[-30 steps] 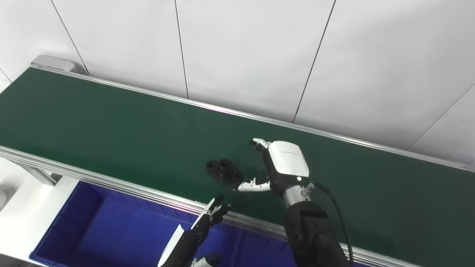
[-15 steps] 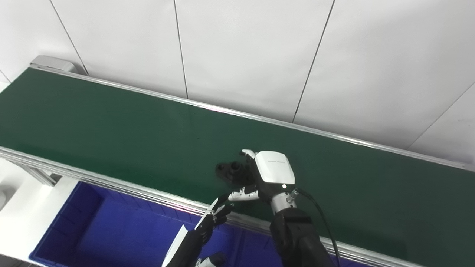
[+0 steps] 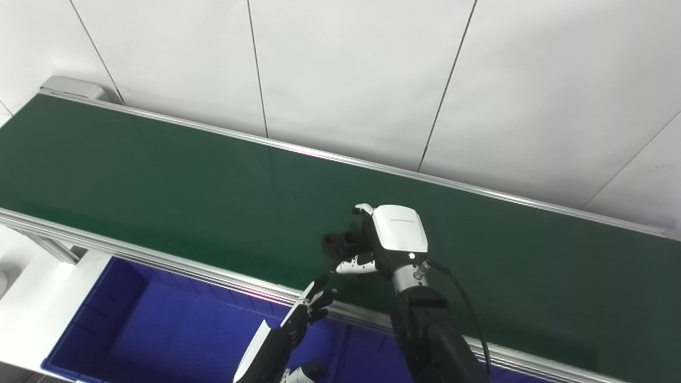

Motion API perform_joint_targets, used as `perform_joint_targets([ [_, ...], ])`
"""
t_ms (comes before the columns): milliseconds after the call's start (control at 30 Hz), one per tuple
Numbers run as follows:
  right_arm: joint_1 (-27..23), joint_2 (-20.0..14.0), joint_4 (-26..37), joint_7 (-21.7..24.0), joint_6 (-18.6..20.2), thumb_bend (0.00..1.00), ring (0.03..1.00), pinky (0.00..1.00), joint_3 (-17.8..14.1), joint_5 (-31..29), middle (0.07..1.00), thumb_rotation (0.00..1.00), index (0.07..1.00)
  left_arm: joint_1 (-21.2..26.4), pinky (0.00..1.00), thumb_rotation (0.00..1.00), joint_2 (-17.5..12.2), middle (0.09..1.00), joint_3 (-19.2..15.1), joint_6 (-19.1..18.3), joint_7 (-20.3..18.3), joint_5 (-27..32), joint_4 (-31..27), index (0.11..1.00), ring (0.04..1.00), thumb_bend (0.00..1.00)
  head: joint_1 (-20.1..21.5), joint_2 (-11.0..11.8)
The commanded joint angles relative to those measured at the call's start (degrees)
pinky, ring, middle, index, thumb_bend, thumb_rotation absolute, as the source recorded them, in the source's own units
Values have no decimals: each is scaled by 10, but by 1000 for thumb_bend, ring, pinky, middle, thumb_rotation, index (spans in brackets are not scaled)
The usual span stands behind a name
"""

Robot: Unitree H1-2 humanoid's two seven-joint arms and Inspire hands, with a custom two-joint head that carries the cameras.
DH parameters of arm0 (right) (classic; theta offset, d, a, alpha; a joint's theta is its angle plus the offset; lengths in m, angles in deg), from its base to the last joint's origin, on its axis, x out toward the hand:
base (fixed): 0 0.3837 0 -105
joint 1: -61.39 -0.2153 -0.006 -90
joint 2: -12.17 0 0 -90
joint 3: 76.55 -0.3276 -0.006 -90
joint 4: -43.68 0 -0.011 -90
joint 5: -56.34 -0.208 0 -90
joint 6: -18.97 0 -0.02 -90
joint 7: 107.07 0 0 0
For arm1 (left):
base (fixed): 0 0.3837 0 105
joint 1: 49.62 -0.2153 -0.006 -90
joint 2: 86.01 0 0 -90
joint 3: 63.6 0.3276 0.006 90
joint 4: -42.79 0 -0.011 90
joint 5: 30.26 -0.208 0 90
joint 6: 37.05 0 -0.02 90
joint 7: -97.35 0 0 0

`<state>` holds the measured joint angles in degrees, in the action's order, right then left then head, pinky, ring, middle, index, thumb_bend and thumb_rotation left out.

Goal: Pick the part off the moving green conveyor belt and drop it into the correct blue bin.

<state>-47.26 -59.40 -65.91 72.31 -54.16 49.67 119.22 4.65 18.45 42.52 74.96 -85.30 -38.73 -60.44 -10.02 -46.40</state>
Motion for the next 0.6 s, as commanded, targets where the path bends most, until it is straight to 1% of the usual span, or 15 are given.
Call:
perform_joint_targets([
  [0,-3,1,-10,41,7,579,228,166,14,-9,327,155,532,-8,889,851,3,913,3,2,2,-1,-22,969,919,769,-1,0],
  [33,-5,-4,-11,59,18,544,214,153,21,-1,364,63,517,-8,891,850,3,913,3,-1,1,0,-24,971,920,769,0,-3],
  [67,-8,-9,-12,82,32,532,219,152,29,10,378,32,513,-9,893,851,3,915,3,-2,1,0,-26,971,923,770,1,-3],
  [100,-10,-13,-11,108,46,526,222,149,35,18,385,16,512,-9,892,852,2,914,3,-4,1,0,-28,971,923,766,2,-5],
  [167,-12,-22,-9,153,70,522,257,164,46,30,402,2,519,-9,893,851,2,913,3,-9,0,1,-32,969,926,771,4,-7],
  [200,-11,-24,-7,169,82,526,237,147,49,36,436,0,502,-9,893,851,1,910,3,-11,0,2,-34,967,926,772,6,-8],
  [267,-10,-28,-2,205,97,529,226,138,54,57,456,0,492,-9,894,852,-1,911,3,-14,-1,2,-36,967,927,771,9,-8],
  [333,-12,-29,3,255,100,529,206,125,50,84,467,0,491,-8,894,854,-3,910,2,-14,-1,2,-36,965,925,765,11,-9],
  [400,-14,-30,7,293,100,529,189,114,46,107,470,0,492,-7,897,852,-5,911,1,-19,-3,4,-37,963,926,762,14,-10],
  [500,-17,-36,16,332,100,530,164,96,48,128,470,0,494,-5,900,854,-6,907,0,-24,-3,5,-39,955,925,767,15,-10],
  [567,-16,-37,23,345,100,530,154,90,45,134,469,0,494,-5,901,852,-7,904,-2,-26,-2,6,-38,946,922,761,16,-11],
])
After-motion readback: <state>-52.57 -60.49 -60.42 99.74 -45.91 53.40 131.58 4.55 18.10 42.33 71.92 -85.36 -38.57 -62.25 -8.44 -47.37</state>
